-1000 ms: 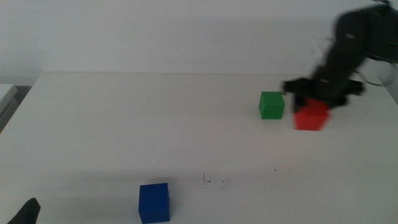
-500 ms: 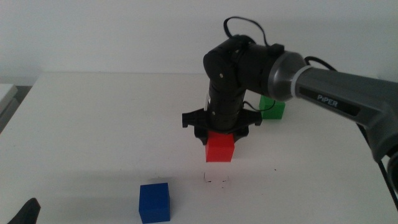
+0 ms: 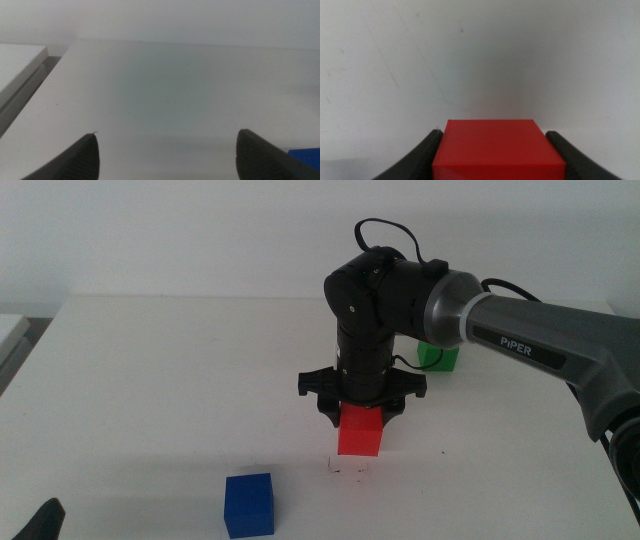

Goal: Stack red cubes first, then green, then blue cubes in a specific spot.

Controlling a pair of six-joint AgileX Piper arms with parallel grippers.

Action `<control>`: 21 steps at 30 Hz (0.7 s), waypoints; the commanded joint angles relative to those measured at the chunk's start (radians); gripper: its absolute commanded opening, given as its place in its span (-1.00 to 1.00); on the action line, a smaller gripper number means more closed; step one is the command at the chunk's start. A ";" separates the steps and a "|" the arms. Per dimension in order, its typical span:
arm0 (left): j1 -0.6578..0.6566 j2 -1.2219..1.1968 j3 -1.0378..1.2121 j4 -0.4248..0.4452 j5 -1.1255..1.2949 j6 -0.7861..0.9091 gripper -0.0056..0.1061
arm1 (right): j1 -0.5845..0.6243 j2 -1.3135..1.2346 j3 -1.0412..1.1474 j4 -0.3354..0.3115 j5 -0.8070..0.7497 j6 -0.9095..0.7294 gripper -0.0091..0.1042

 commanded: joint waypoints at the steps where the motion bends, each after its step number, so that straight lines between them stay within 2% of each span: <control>1: 0.001 -0.004 0.000 0.004 -0.014 -0.008 0.78 | 0.002 -0.002 0.002 -0.010 0.015 0.007 -0.69; 3: 0.001 -0.004 0.000 0.004 -0.014 -0.008 0.78 | 0.012 -0.002 0.024 -0.056 0.006 0.023 -0.69; 5: 0.001 -0.004 0.000 0.004 -0.014 -0.008 0.78 | 0.023 -0.002 0.046 -0.071 -0.016 0.040 -0.69; 11: 0.001 -0.004 0.000 0.004 -0.014 -0.008 0.78 | 0.036 -0.001 0.071 -0.080 -0.089 0.059 -0.69; 15: 0.001 -0.004 0.000 0.004 -0.014 -0.008 0.78 | 0.040 0.002 0.071 -0.114 -0.091 0.092 -0.69; 21: 0.001 -0.004 0.000 0.004 -0.014 -0.008 0.78 | 0.040 0.021 0.073 -0.114 -0.091 0.104 -0.69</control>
